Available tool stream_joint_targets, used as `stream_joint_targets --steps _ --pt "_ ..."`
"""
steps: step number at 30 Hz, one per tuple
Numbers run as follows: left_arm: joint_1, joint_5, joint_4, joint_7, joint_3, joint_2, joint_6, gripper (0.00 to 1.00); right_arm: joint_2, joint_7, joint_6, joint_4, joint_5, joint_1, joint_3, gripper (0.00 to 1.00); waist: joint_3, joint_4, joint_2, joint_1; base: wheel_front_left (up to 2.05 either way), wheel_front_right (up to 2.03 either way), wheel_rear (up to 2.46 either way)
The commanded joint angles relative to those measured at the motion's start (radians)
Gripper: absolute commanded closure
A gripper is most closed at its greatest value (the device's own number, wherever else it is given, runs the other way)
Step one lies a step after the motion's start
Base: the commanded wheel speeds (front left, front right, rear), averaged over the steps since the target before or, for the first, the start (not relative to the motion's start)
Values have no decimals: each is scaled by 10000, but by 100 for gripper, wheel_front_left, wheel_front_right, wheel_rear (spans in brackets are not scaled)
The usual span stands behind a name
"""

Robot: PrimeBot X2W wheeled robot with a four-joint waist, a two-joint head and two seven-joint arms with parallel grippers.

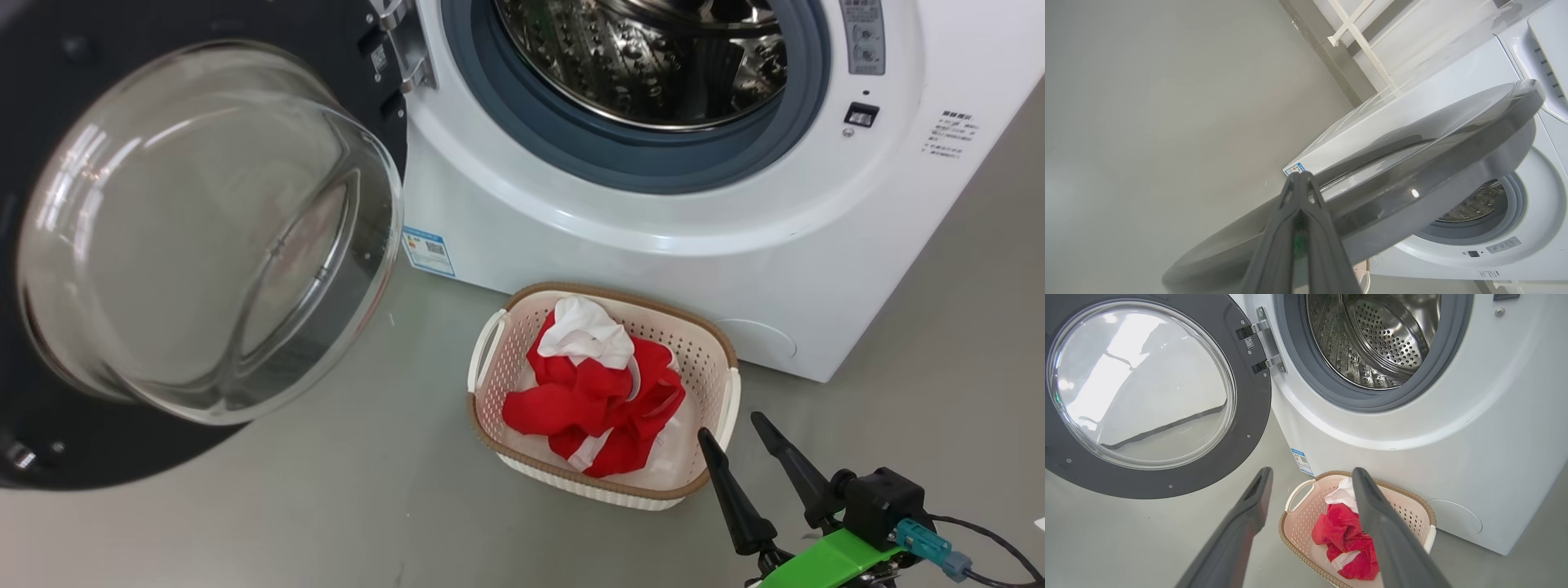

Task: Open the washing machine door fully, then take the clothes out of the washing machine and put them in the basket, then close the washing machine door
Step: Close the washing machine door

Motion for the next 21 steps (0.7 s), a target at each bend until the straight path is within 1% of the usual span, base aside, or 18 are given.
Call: stream_joint_targets --steps 1,9,14,21 --pt "364 -337 -734 439 -22 179 -80 100 26 -65 63 -208 -16 -124 195 0 -140 -67 -1 0 0 0 0" --pt "1986 -1488 -3423 1684 -48 174 -81 100 106 -65 63 -220 48 92 179 0 -494 -146 -1 0 0 0 0" --pt "2764 -2086 -5114 2222 -121 176 -81 100 164 -65 63 -230 64 182 196 0 -685 -251 -1 0 0 0 0" --pt "3468 -2872 -7305 2654 -345 -154 -82 100 203 -65 63 -282 92 318 96 0 -866 -483 -1 0 0 0 0"
